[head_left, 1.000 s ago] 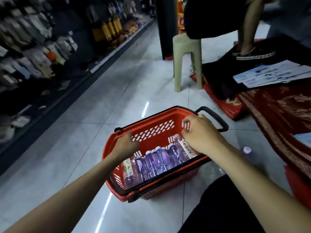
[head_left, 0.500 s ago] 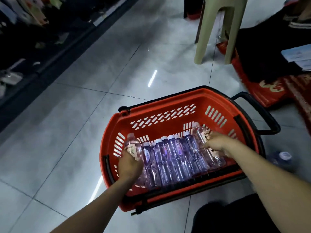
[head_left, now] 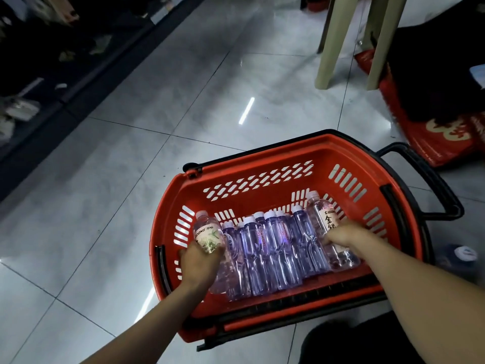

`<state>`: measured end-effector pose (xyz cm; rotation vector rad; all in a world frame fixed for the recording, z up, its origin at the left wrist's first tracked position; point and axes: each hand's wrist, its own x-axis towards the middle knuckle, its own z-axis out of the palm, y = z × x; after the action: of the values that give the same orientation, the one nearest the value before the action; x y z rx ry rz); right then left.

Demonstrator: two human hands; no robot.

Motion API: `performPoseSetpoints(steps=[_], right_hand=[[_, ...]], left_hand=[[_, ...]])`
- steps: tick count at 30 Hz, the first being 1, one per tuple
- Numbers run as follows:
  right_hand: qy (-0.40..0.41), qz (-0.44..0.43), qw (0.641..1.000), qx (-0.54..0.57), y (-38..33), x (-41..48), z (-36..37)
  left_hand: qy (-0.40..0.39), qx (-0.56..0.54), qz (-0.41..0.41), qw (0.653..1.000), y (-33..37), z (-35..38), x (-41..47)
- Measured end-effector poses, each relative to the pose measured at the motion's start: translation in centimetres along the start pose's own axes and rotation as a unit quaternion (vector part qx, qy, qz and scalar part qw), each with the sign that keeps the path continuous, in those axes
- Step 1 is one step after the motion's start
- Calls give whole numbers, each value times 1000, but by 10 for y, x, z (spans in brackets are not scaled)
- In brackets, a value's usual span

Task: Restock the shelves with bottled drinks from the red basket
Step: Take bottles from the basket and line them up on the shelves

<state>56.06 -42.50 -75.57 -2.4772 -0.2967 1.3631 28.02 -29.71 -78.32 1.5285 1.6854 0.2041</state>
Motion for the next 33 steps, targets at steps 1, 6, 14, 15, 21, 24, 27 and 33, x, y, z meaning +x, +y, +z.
performPoseSetpoints(steps=[1,6,14,15,21,24,27,33], right_hand=[[-14,0,1000,8,2,1,-1],[-70,30,996,48,14,12,0],[-149,51,982,108,4,9,17],[-155,51,979,125,2,7,19],[-217,-11,952,213,-16,-17,20],[-196,-94,945,243,-22,-39,14],[-136,-179,943,244,-20,-71,-11],[41,-277,902,330,32,-174,-91]], left_hand=[[-9,-8,-8,1000,4,-1,-4],[-60,-80,-52,994,-1,-11,4],[-239,-252,-186,919,8,-5,1],[-236,-263,-178,919,7,-2,3],[-254,-267,-114,923,26,6,-9],[-275,-265,-63,922,45,4,-22],[-270,-259,16,927,75,-4,-39],[-320,-256,219,885,177,-11,-116]])
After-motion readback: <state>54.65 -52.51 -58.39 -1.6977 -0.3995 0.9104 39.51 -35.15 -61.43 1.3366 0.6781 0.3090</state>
